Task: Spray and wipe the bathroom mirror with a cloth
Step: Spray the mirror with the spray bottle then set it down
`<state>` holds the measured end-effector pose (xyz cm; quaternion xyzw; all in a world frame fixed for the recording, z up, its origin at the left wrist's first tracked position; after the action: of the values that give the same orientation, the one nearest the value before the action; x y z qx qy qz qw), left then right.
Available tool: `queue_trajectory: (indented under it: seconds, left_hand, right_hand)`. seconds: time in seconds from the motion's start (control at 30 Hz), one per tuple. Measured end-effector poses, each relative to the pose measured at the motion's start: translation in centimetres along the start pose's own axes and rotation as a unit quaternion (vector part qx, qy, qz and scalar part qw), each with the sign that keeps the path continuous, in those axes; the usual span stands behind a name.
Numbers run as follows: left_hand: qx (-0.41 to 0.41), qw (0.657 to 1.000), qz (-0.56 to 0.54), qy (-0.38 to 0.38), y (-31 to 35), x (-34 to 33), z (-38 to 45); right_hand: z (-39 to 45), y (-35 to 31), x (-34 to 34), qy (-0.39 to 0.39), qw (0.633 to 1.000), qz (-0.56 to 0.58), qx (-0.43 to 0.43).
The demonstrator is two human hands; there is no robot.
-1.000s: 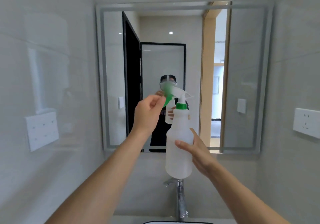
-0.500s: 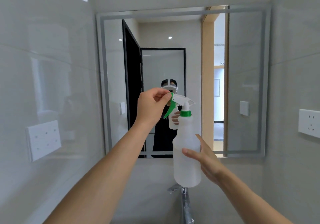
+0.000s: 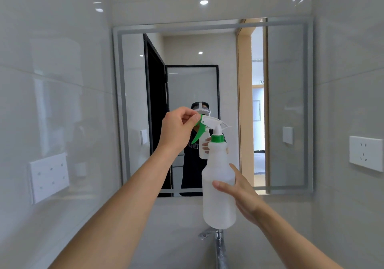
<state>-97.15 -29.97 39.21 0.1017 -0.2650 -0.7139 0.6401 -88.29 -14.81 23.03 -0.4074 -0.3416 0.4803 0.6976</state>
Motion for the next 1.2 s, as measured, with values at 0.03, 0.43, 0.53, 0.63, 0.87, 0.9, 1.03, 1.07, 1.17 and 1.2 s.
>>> queue_trajectory:
  seconds: [0.03,0.43,0.53,0.63,0.87,0.9,1.03,1.07,1.17,1.2]
  left_hand:
    - [0.006,1.0,0.003,0.001,-0.1,0.0,0.1]
    - [0.034,0.999,-0.025,0.003,0.6,1.2,-0.4]
    - [0.014,1.0,-0.004,-0.004,1.2,1.2,-0.2]
    - [0.025,1.0,0.017,-0.004,1.6,1.1,-0.1]
    - [0.093,0.995,0.028,0.023,1.8,1.2,-1.5]
    - [0.109,0.993,0.042,0.035,1.6,1.2,-2.2]
    - [0.156,0.981,0.119,0.009,0.8,0.2,-5.4]
    - [0.164,0.979,0.122,-0.025,0.6,-0.4,-5.8]
    - [0.191,0.974,0.052,-0.108,0.5,-2.1,-5.9]
    - [0.19,0.974,0.038,-0.114,0.7,-2.4,-5.6]
  right_hand:
    - [0.0,-0.1,-0.1,-0.001,1.0,-0.001,0.0]
    - [-0.2,-0.7,0.2,0.002,1.0,-0.022,-0.003]
    - [-0.2,-0.7,0.3,0.0,1.0,-0.029,-0.004]
    - [-0.2,-0.8,0.2,-0.002,0.999,-0.033,0.0]
    - [0.0,-1.7,0.0,0.027,0.999,-0.041,0.008]
    - [0.1,-2.0,0.0,0.038,0.998,-0.039,0.013]
    - [0.9,-3.4,-0.3,0.079,0.996,-0.029,0.034]
    - [1.2,-3.9,-0.5,0.086,0.995,-0.032,0.042]
    - [2.1,-5.5,-1.3,0.1,0.991,-0.055,0.069]
    - [2.4,-6.0,-1.6,0.109,0.989,-0.058,0.076]
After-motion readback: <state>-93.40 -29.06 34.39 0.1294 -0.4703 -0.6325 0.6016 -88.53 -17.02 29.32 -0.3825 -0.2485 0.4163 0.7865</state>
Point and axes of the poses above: each hand's wrist, its own z-axis towards the middle knuckle, its own x-axis out of the back of the hand, y = z × x, the point moved 5 cm from there along z, towards the middle knuckle, and after that the axes turned 1 degree about -y, right-handed, at the moved point
